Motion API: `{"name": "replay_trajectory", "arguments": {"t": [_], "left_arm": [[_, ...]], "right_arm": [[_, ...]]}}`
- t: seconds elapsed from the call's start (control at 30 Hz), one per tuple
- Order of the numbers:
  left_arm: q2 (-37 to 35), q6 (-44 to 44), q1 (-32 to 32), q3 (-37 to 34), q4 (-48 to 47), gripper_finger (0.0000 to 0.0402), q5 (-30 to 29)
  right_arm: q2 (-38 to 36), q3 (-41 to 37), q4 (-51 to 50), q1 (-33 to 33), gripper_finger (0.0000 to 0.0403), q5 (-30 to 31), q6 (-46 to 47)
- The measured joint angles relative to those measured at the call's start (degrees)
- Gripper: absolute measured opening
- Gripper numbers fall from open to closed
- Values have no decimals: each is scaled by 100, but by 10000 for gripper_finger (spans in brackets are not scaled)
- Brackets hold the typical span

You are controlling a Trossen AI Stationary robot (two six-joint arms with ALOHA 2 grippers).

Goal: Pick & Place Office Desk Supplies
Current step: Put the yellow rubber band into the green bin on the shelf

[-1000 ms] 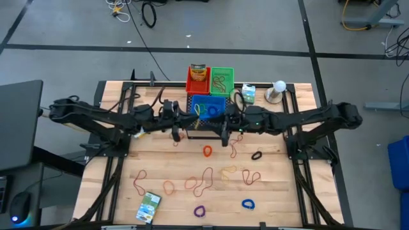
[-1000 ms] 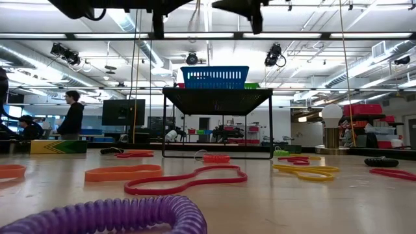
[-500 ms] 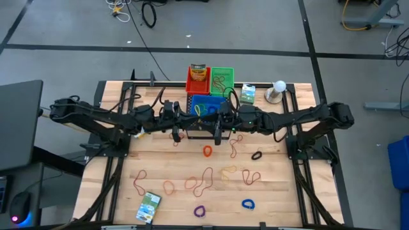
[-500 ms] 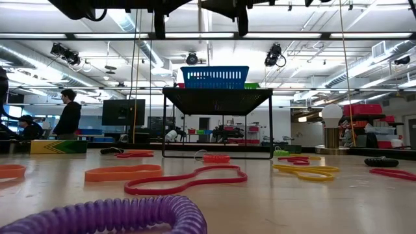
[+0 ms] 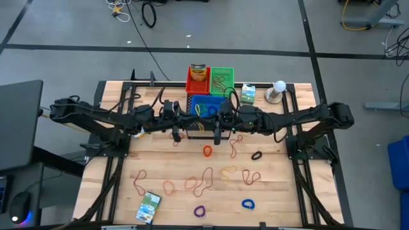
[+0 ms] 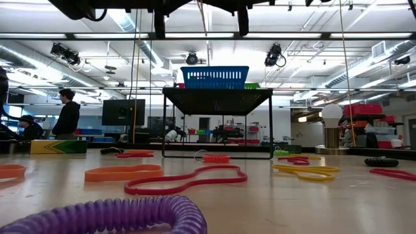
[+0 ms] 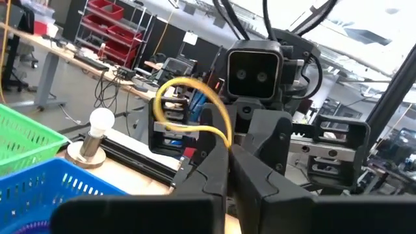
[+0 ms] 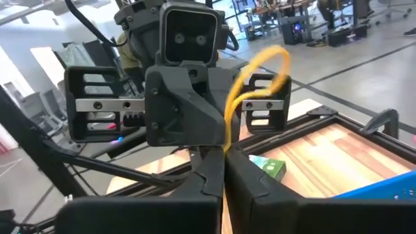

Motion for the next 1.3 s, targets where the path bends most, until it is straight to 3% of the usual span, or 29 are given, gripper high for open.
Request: {"name": "replay_trajectory", "arguments": {"t": [0.23,0.5,0.67,0.97,1.3], "left_arm": [[-430,9,-2,-2,-885,91,-312],[-1541,404,-2,-2,-2394,141,-790],[-1818,409,-2,-2,-3156,115,-883],[-1461,780,51,-4,-3304,13,-1401],[-496,735,177,-4,-2253,7,-739]], "right_arm": [[-56,-7,-370,-1,4,355,117],[-506,-11,-1052,-97,2,470,449],[-1061,-11,-1317,-131,1,891,459],[-1705,360,-2435,-199,1,1378,896],[-1576,1879,-4325,-665,0,1709,812]]}}
